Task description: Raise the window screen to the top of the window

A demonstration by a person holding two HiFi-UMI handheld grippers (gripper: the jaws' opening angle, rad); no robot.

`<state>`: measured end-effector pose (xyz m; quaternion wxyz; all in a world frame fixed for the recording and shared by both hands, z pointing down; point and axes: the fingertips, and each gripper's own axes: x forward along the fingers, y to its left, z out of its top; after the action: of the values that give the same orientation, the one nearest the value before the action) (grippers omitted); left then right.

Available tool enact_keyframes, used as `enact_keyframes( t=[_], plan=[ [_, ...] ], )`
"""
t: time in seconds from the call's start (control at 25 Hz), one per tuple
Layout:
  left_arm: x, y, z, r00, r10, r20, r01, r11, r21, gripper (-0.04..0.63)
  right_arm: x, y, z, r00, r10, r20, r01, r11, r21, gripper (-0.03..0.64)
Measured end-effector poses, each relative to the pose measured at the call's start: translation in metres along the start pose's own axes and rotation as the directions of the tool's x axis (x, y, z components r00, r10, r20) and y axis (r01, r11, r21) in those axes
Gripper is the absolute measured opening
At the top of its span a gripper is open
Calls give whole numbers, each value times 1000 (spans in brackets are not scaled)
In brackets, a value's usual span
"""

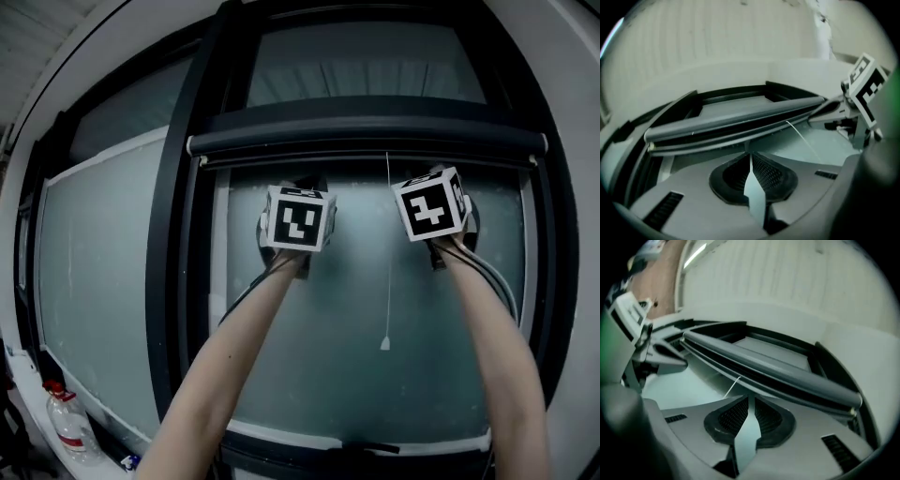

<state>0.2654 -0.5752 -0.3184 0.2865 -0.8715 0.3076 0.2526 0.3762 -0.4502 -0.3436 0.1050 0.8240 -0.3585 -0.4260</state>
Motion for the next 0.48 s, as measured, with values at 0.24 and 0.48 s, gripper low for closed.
enact_keyframes(
  t=[0.24, 0.48],
  plan=[
    [-76, -38, -106, 1000, 21, -16, -25, 956, -292, 14, -65, 51, -83, 990, 137, 38, -138, 870, 474, 49],
    [-196, -116, -198, 998, 7, -65, -14, 993, -114, 9, -194, 103, -194, 985, 173, 22, -149, 773, 617, 49]
  ],
)
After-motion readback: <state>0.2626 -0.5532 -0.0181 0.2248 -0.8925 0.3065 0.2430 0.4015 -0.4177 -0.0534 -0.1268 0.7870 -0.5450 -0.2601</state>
